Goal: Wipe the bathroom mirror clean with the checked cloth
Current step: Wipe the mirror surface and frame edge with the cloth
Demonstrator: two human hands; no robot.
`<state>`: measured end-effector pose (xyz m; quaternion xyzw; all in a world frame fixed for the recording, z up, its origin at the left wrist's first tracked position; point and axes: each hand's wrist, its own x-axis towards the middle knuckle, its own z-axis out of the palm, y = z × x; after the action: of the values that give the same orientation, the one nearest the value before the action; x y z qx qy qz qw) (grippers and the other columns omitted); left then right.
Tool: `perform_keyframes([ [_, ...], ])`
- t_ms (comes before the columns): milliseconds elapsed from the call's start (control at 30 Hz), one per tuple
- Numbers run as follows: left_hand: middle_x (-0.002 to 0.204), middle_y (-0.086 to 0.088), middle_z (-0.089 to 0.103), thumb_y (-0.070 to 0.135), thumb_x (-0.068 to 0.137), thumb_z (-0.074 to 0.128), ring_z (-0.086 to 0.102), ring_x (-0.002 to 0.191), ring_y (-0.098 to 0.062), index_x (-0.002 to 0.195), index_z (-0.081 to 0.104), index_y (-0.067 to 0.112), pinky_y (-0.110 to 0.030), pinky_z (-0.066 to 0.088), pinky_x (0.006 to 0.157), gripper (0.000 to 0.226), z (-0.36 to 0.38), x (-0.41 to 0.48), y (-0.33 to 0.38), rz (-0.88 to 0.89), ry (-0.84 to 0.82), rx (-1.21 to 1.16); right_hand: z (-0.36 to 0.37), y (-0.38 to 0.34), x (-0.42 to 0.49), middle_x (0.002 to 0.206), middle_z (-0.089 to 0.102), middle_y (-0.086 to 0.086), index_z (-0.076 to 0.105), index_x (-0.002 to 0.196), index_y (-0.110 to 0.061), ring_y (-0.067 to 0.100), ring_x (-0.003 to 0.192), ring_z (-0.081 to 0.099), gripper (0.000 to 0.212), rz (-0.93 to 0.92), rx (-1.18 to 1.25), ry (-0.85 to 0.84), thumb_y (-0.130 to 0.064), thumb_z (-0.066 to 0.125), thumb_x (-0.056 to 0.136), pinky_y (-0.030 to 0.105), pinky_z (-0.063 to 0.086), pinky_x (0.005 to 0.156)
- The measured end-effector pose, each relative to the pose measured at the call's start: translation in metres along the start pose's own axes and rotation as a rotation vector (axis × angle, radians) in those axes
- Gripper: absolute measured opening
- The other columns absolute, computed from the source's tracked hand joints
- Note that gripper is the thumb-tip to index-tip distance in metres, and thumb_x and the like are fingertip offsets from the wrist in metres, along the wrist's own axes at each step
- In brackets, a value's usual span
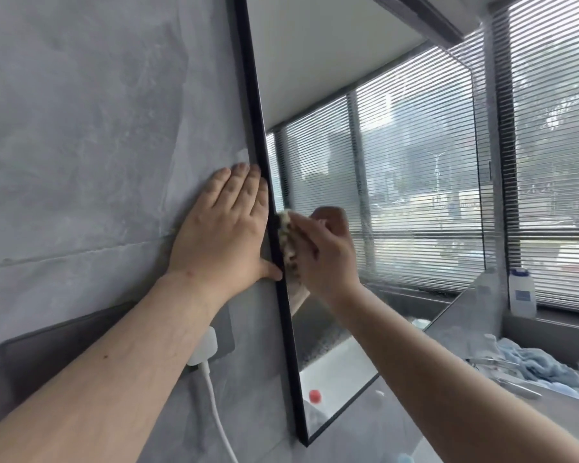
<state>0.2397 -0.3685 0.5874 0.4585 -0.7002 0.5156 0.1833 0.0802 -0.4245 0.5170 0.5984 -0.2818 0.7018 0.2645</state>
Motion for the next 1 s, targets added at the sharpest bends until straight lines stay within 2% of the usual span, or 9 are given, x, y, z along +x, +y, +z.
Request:
perform_keyframes([
  [133,0.160,-0.020,0.028,0.089,0.055,0.054,0.021,0.151,-0.032,0.152,0.027,-0.002,-0.044,0.006,0.125,0.136,0.002,0.000,0.000,-0.003,0.026,0.005,0.017,-0.012,0.089,0.103,0.047,-0.004,0.077,0.110,-0.016,0.024,0.091,0.059,0.027,0.071,0.026,0.050,-0.021,0.061,0.088,0.043,0.054,0.080],
  [233,0.159,-0.021,0.029,0.089,0.055,0.055,0.022,0.150,-0.032,0.151,0.029,-0.003,-0.044,0.006,0.125,0.136,0.003,0.000,0.000,0.001,0.026,0.008,0.020,-0.010,0.099,0.103,0.050,-0.003,0.076,0.112,-0.018,0.018,0.093,0.057,0.031,0.066,0.060,0.072,-0.027,0.058,0.089,0.044,0.053,0.083],
  [367,0.163,-0.018,0.022,0.089,0.058,0.055,0.014,0.153,-0.030,0.154,0.024,-0.001,-0.044,0.003,0.125,0.135,0.003,-0.001,-0.001,-0.005,0.017,-0.016,0.008,0.010,0.026,0.106,0.052,0.003,0.073,0.118,-0.022,0.031,0.093,0.058,0.029,-0.026,0.017,0.006,-0.018,0.059,0.092,0.051,0.054,0.074],
  [467,0.165,-0.017,0.015,0.091,0.062,0.050,0.009,0.154,-0.030,0.155,0.019,0.000,-0.045,0.002,0.125,0.134,0.001,-0.002,0.000,0.004,0.014,-0.010,-0.012,0.018,-0.054,0.110,0.048,0.001,0.065,0.124,-0.027,0.033,0.089,0.057,0.029,-0.078,-0.036,-0.077,-0.019,0.055,0.098,0.047,0.053,0.069],
  [533,0.165,-0.017,0.015,0.091,0.062,0.048,0.009,0.154,-0.030,0.155,0.019,0.000,-0.045,0.002,0.125,0.133,0.000,-0.002,0.000,0.003,0.013,0.001,-0.027,0.020,-0.107,0.112,0.047,0.000,0.060,0.129,-0.025,0.029,0.096,0.059,0.031,-0.110,-0.033,-0.138,-0.019,0.053,0.099,0.047,0.052,0.072],
  [633,0.165,-0.017,0.015,0.092,0.063,0.047,0.009,0.154,-0.030,0.155,0.019,0.000,-0.045,0.002,0.125,0.133,-0.002,-0.003,0.000,0.005,0.008,0.005,-0.046,0.020,-0.171,0.120,0.045,0.005,0.051,0.139,-0.017,0.025,0.108,0.055,0.050,-0.146,-0.102,-0.296,-0.021,0.062,0.090,0.049,0.050,0.082],
  [767,0.165,-0.018,0.012,0.090,0.067,0.048,0.006,0.154,-0.032,0.156,0.015,0.000,-0.046,0.000,0.125,0.131,-0.004,-0.004,0.002,0.014,-0.011,0.007,-0.052,0.019,-0.174,0.122,0.042,0.007,0.046,0.141,-0.012,0.026,0.110,0.050,0.056,-0.199,-0.169,-0.367,-0.021,0.061,0.088,0.046,0.051,0.088],
  [900,0.166,-0.018,0.006,0.089,0.072,0.043,0.001,0.154,-0.032,0.156,0.009,0.000,-0.047,-0.002,0.125,0.127,-0.005,-0.006,0.003,0.018,-0.026,0.019,-0.031,0.011,-0.094,0.112,0.041,0.005,0.051,0.139,-0.010,0.031,0.087,0.057,0.051,-0.090,-0.183,-0.275,-0.020,0.051,0.089,0.043,0.055,0.071],
  [1000,0.166,-0.017,0.007,0.087,0.073,0.045,0.001,0.154,-0.030,0.156,0.010,0.001,-0.046,-0.002,0.125,0.125,-0.003,-0.007,0.003,0.009,-0.020,-0.011,-0.016,-0.003,-0.029,0.116,0.047,0.011,0.049,0.143,-0.008,0.033,0.076,0.060,0.056,0.036,-0.195,-0.207,-0.022,0.048,0.090,0.040,0.055,0.058],
])
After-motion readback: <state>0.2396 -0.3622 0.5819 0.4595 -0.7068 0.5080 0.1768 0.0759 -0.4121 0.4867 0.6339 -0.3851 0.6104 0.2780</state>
